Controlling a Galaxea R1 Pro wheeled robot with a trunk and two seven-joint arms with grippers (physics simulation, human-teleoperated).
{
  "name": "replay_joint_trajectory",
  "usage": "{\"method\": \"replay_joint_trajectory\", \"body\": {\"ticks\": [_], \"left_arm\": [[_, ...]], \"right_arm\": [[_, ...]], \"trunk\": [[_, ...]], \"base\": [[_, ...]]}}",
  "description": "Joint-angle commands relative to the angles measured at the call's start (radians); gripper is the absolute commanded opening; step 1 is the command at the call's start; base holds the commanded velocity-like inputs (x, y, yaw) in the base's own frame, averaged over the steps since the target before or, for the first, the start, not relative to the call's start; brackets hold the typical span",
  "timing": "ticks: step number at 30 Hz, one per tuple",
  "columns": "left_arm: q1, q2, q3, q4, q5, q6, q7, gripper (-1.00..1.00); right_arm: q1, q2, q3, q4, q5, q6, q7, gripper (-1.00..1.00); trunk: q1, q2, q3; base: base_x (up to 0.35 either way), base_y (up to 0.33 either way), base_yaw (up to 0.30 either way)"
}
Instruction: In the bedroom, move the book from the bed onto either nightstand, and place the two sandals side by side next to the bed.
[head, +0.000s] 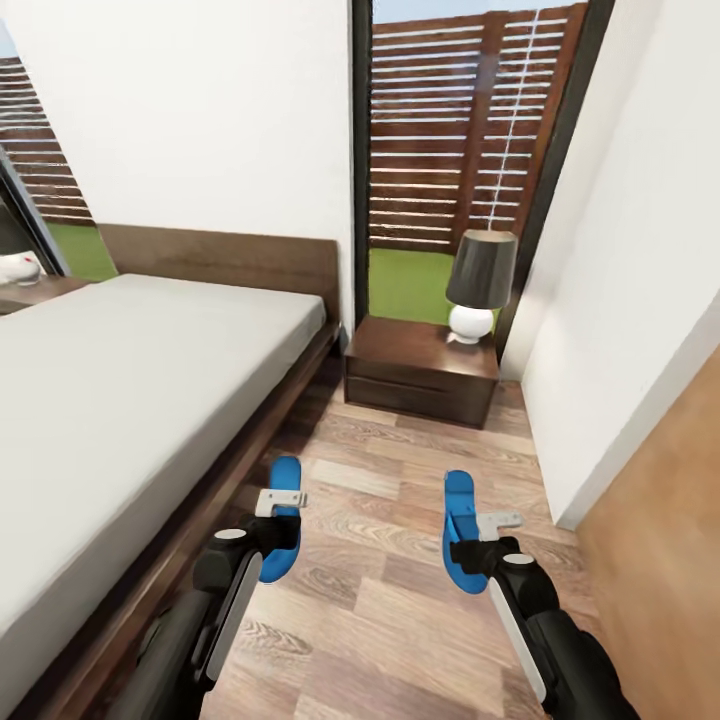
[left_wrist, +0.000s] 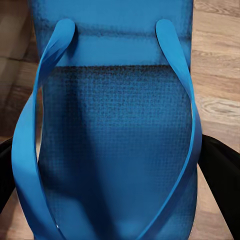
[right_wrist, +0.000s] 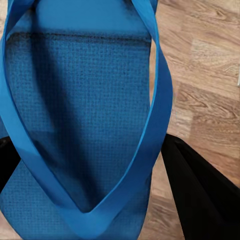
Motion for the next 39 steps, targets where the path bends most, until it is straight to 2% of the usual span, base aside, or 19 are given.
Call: {"method": "replay_joint_trajectory", "body": {"ticks": [1,9,34,39], "left_arm": [[-0.001,0.0,-0.001,-0.001,0.004,0.005,0.007,-1.0],[-0.001,0.0,-0.001,-0.001,0.004,0.005,0.007,-1.0],[-0.001,0.0,-0.001,-0.001,0.004,0.005,0.007,-1.0],[-0.001,0.0,-0.001,-0.001,0.004,0.005,0.007,-1.0]], "right_arm": [[0.0,0.0,0.001,-0.001,0.001,0.005,-0.004,-1.0],[-0.001,-0.002,0.0,-0.001,0.0,0.005,-0.004,-1.0],[-0.001,-0.003,0.0,-0.001,0.0,0.005,-0.003,-1.0],[0.0,-0.001,0.0,-0.001,0.001,0.006,-0.004,-1.0]], "trunk": [[0.0,0.0,-0.001],[0.0,0.0,-0.001],[0.0,0.0,-0.001],[0.0,0.0,-0.001]], "base": [[0.316,-0.181,0.271],[0.316,-0.181,0.235],[0.316,-0.143,0.005],[0.316,-0.12,0.188]]}}
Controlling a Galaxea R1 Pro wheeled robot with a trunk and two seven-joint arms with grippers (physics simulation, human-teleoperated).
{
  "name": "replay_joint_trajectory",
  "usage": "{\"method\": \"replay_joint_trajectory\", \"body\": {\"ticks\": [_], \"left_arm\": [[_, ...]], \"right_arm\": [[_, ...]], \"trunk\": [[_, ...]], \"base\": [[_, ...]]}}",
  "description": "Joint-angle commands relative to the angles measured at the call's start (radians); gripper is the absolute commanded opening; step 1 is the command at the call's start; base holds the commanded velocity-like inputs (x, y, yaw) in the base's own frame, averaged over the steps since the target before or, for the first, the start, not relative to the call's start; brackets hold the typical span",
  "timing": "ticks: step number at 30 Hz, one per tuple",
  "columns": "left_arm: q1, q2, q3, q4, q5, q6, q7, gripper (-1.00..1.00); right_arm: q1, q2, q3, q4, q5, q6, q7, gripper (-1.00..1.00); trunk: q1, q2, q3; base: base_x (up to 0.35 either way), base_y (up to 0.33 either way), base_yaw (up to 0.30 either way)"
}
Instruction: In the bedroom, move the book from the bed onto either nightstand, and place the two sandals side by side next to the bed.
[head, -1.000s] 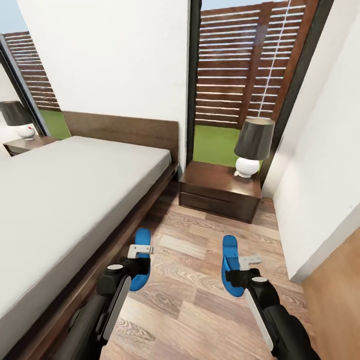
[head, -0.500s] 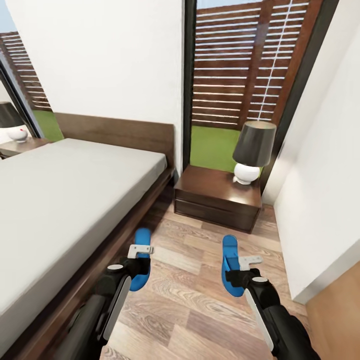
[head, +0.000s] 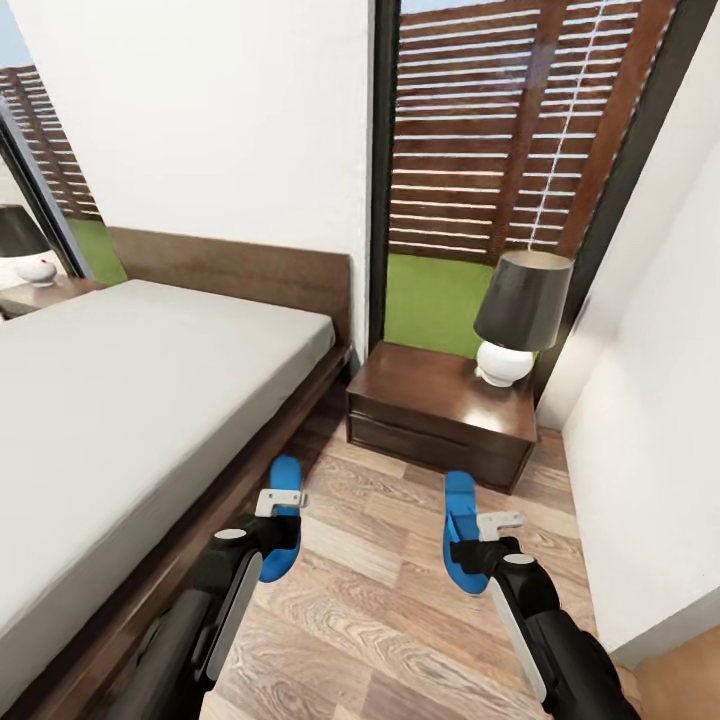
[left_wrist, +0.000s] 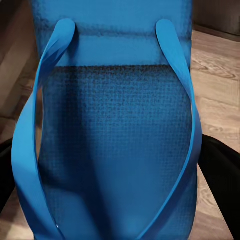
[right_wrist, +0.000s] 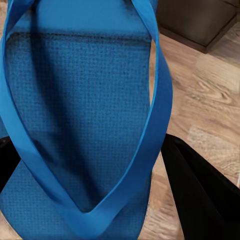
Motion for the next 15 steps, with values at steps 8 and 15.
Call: {"method": "replay_joint_trajectory", "body": {"ticks": [8,15], "left_arm": [[-0.001,0.0,-0.001,-0.001,0.004,0.005,0.008,-1.0],[-0.001,0.0,-0.001,0.0,0.004,0.005,0.008,-1.0]], "right_arm": [[0.0,0.0,0.004,-0.001,0.001,0.005,-0.004,-1.0],[0.0,-0.001,0.006,-0.001,0.001,0.005,-0.004,-1.0]], "trunk": [[0.0,0.0,-0.001],[0.0,0.0,-0.001]], "base": [[0.316,-0.145,0.267],[0.316,-0.174,0.271]]}}
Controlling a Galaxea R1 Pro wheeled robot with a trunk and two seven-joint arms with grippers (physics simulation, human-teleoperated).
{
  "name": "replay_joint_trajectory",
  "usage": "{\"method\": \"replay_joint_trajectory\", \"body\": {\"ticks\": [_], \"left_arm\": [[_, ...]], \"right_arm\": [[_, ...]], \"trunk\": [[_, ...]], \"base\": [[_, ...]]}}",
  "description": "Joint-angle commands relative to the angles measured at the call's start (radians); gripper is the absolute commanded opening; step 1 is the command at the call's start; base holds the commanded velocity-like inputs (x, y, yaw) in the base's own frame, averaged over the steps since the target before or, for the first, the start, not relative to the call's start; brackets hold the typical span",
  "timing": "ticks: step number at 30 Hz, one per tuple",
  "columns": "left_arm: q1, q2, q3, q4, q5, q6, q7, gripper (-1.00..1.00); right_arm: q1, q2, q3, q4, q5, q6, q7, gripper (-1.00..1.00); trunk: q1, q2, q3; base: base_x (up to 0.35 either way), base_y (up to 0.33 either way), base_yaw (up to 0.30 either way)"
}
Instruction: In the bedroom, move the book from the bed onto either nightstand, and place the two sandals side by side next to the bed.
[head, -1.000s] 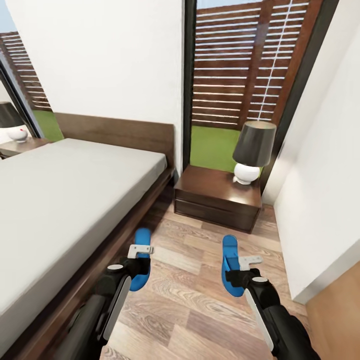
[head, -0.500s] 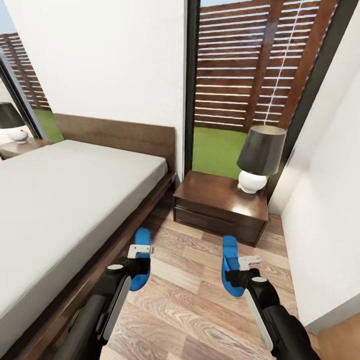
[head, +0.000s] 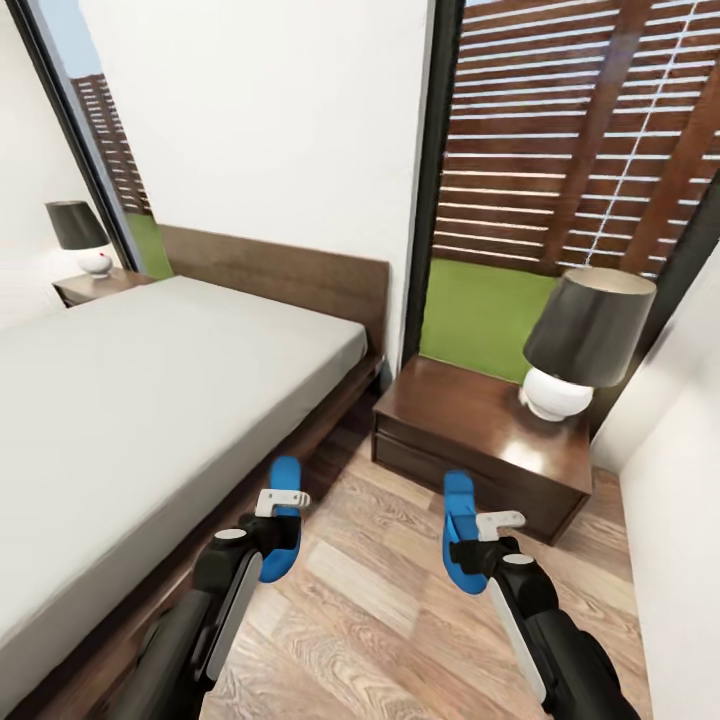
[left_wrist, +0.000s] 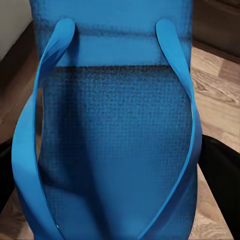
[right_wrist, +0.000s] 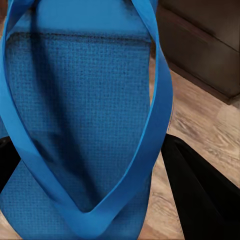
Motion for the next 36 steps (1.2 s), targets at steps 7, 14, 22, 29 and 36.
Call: {"method": "replay_joint_trajectory", "body": {"ticks": [7,14,22,29,36], "left_arm": [[-0.001,0.0,-0.001,-0.001,0.004,0.003,0.007,-1.0],[0.001,0.001,-0.002,0.05,0.008,-0.062,0.012,-1.0],[0.007,0.0,-0.004,0.507,0.003,-0.387,0.025,-1.0],[0.011,0.0,-0.002,0.632,0.007,-0.494,0.024,-1.0],[0.011,0.0,0.007,0.755,0.009,-0.636,0.024,-1.0]], "right_arm": [[-0.001,0.001,0.001,-0.001,0.001,0.005,-0.004,-1.0],[0.0,-0.001,-0.002,0.014,-0.005,-0.028,-0.001,-1.0],[0.073,-0.006,0.0,0.259,0.002,-0.402,0.004,-1.0],[0.082,-0.007,0.0,0.338,0.001,-0.46,0.006,-1.0],[0.083,-0.005,0.001,0.397,0.001,-0.518,0.005,-1.0]], "trunk": [[0.0,0.0,-0.001],[0.0,0.0,-0.001],[0.0,0.0,-0.001],[0.0,0.0,-0.001],[0.0,0.0,-0.001]], "base": [[0.294,-0.167,0.271],[0.037,-0.022,0.271],[0.001,-0.001,0.271],[0.0,0.0,0.271],[0.0,0.0,0.271]]}}
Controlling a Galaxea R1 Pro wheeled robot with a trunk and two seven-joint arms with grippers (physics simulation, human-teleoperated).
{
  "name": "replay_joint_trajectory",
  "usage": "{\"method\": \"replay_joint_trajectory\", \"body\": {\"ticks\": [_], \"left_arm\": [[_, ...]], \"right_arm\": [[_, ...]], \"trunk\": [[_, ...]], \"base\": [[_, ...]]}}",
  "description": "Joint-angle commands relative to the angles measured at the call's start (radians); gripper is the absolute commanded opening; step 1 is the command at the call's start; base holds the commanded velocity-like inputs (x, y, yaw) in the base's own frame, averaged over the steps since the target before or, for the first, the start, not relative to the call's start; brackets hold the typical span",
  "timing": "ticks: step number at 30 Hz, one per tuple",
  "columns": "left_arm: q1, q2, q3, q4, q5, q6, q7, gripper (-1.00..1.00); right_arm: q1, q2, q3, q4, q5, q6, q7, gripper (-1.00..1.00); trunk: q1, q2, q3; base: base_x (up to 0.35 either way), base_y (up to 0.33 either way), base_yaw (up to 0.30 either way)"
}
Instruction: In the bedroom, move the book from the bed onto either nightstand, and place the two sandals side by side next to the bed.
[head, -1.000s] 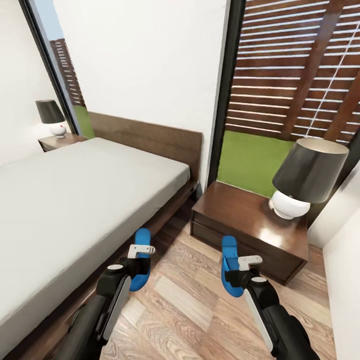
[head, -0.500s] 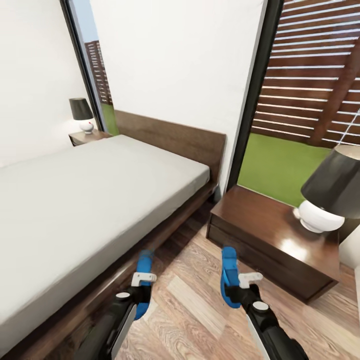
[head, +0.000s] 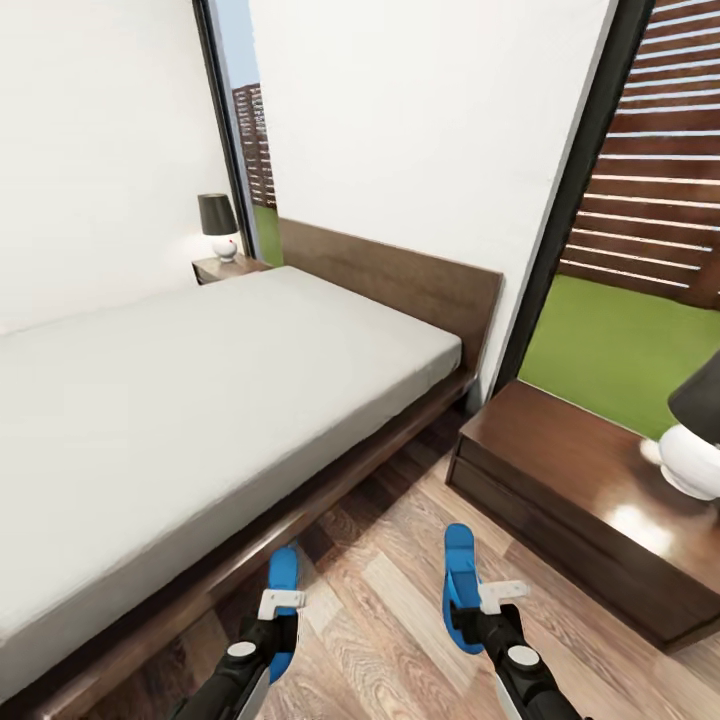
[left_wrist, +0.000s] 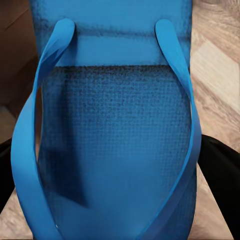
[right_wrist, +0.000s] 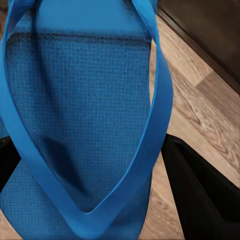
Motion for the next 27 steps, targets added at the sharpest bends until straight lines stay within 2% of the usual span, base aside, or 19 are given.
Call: {"method": "replay_joint_trajectory", "body": {"ticks": [1,17,22,27], "left_arm": [[-0.001,0.001,-0.005,0.006,0.003,0.0,0.009,-1.0],[-0.001,0.001,-0.002,0.016,0.008,0.001,0.009,-1.0],[-0.001,0.0,-0.004,0.04,0.045,0.003,0.008,-1.0],[-0.001,0.002,-0.004,0.043,0.055,-0.002,0.009,-1.0]], "right_arm": [[0.0,-0.001,0.003,0.003,0.002,0.003,-0.006,-1.0],[0.0,-0.001,0.003,0.012,0.002,0.001,-0.007,-1.0],[0.0,-0.001,0.004,0.018,0.0,0.002,-0.007,-1.0],[0.0,-0.001,0.003,0.024,-0.004,0.001,-0.006,-1.0]], "trunk": [[0.0,0.0,-0.001],[0.0,0.0,-0.001],[0.0,0.0,-0.001],[0.0,0.0,-0.001]], "base": [[0.0,0.0,0.271],[0.0,0.0,0.271],[0.0,0.0,0.271],[0.0,0.0,0.271]]}}
